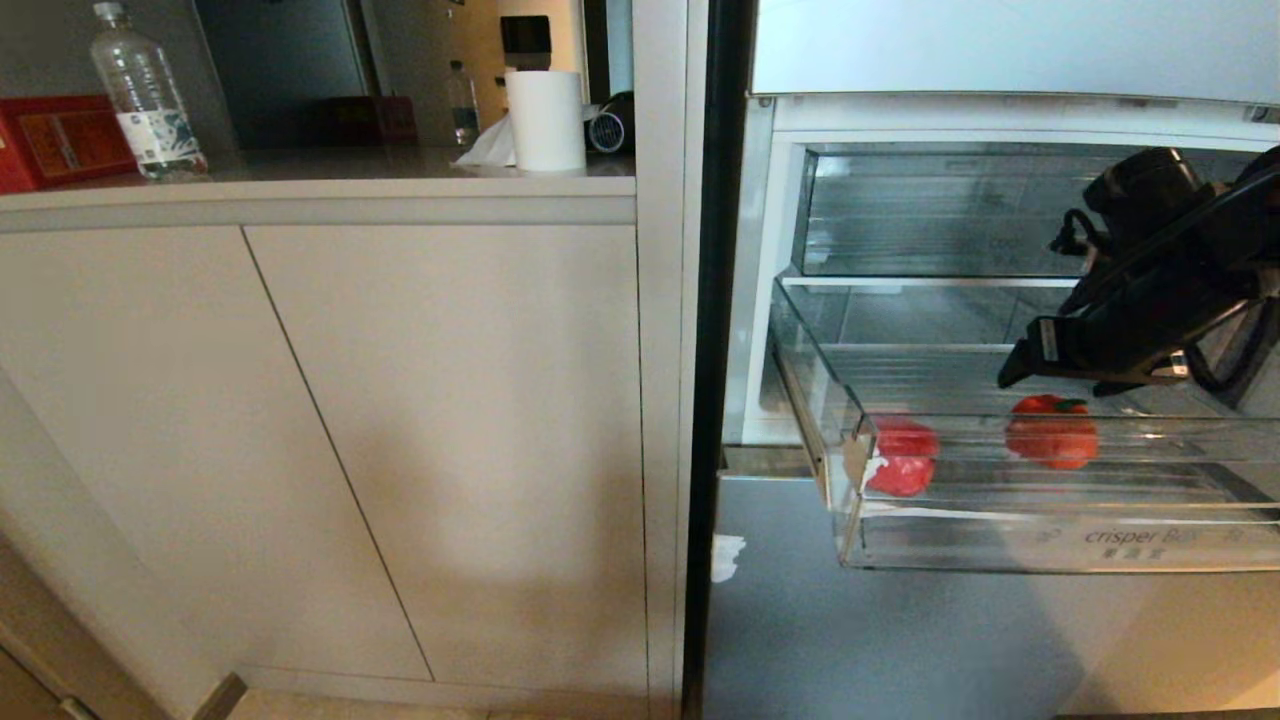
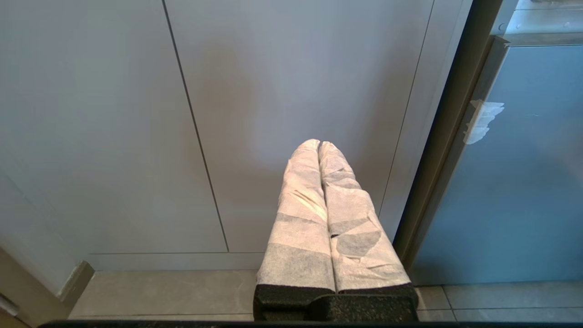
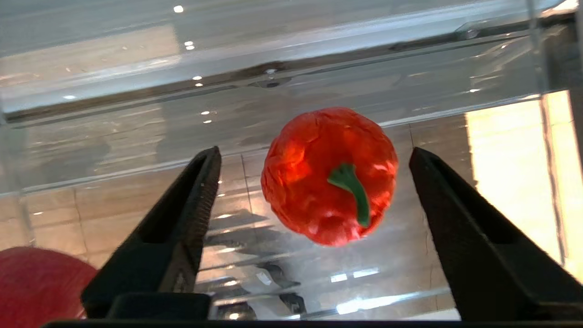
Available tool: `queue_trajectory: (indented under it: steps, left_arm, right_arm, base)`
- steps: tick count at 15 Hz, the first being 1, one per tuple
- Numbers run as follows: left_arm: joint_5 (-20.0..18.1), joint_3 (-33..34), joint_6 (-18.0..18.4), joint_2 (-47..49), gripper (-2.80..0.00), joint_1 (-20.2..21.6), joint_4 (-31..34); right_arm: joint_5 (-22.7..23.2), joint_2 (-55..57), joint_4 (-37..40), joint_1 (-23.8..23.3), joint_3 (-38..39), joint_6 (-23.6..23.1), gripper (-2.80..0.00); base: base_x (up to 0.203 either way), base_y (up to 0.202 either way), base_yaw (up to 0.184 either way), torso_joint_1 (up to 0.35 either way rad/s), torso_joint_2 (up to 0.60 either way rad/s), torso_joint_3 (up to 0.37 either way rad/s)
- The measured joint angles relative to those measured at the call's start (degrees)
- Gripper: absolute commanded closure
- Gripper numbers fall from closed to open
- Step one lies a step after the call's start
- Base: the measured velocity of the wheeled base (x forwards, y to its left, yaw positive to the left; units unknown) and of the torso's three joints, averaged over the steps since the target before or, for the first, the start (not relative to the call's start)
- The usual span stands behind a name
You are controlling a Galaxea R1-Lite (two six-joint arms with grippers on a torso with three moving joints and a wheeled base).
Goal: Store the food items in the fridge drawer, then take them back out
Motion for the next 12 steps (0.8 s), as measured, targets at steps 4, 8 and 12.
queue_trajectory:
  steps: [4, 8, 12]
  left_arm:
    - [0.0, 0.0, -0.02, 0.0, 0.0, 0.0, 0.0]
    - [0.0, 0.0, 0.0, 0.0, 0.0, 0.0, 0.0]
    - [0.0, 0.0, 0.01, 0.0, 0.0, 0.0, 0.0]
  right_arm:
    - [0.15, 2.17, 0.04, -0.34, -0.2, 0.02, -2.8]
    - [0.31, 3.74, 0.67, -0.88, -0.2, 0.12, -2.8]
    - [0.41, 4.94, 0.73, -1.68, 0.2, 0.22, -2.8]
  base:
    - [0.0, 0.0, 0.0, 0.0, 0.0, 0.0]
    - [0.0, 0.0, 0.0, 0.0, 0.0, 0.0]
    - [0.0, 0.0, 0.0, 0.0, 0.0, 0.0]
